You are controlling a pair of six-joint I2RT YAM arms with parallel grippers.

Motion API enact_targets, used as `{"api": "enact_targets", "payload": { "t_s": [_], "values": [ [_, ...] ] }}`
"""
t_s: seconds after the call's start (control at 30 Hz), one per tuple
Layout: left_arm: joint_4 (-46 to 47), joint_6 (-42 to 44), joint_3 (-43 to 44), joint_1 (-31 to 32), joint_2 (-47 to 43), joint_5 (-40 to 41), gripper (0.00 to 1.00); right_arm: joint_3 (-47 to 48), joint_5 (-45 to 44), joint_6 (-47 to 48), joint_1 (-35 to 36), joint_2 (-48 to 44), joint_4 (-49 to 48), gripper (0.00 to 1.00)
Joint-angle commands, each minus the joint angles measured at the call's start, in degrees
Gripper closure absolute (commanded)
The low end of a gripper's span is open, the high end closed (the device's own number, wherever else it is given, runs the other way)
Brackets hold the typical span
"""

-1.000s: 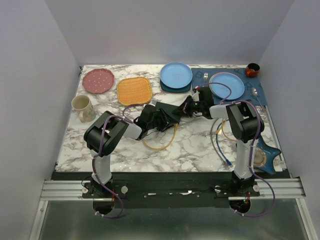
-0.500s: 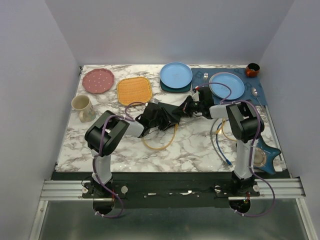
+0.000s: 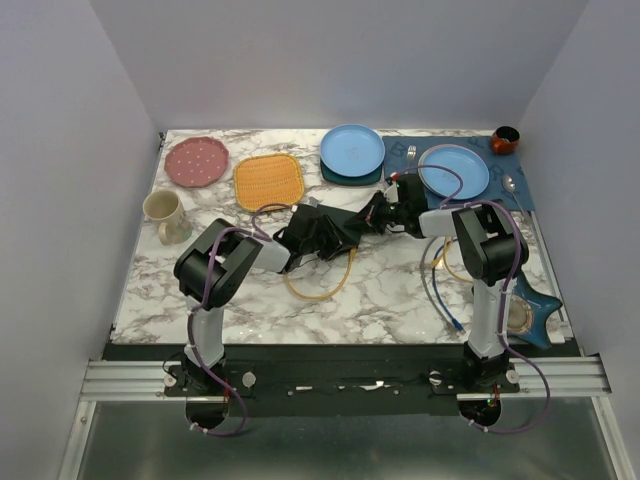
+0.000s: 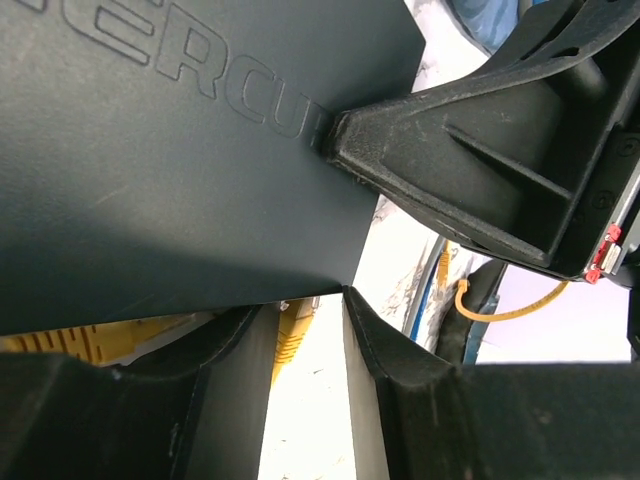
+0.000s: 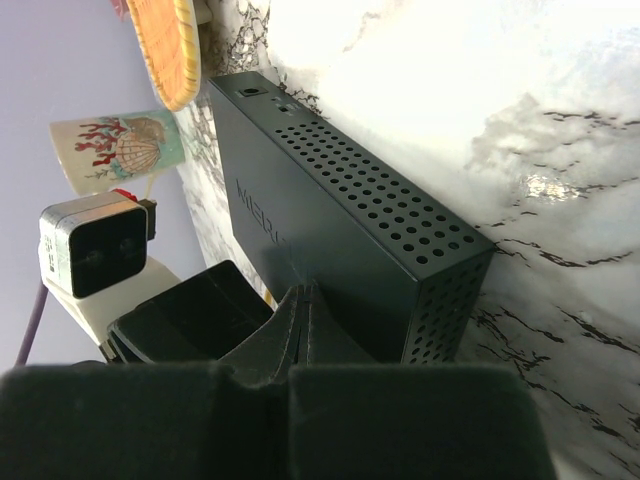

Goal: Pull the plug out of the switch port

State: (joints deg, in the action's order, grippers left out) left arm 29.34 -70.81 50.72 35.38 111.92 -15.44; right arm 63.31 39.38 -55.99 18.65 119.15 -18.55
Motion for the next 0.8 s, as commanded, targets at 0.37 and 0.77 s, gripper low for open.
{"api": "enact_targets", "payload": {
  "t_s": [0.37,0.77],
  "values": [
    [7.49,-2.67,-3.08,-0.39,3.74,-2.66,0.60,-1.43,-1.76,1.41,0.42,1.26,4.48,0.99],
    [12.66,-3.20,-6.68,-1.19,3.83,-3.54,0.62,-1.52,-1.67,1.32,0.42,1.52,4.31,0.99]
  ]
}}
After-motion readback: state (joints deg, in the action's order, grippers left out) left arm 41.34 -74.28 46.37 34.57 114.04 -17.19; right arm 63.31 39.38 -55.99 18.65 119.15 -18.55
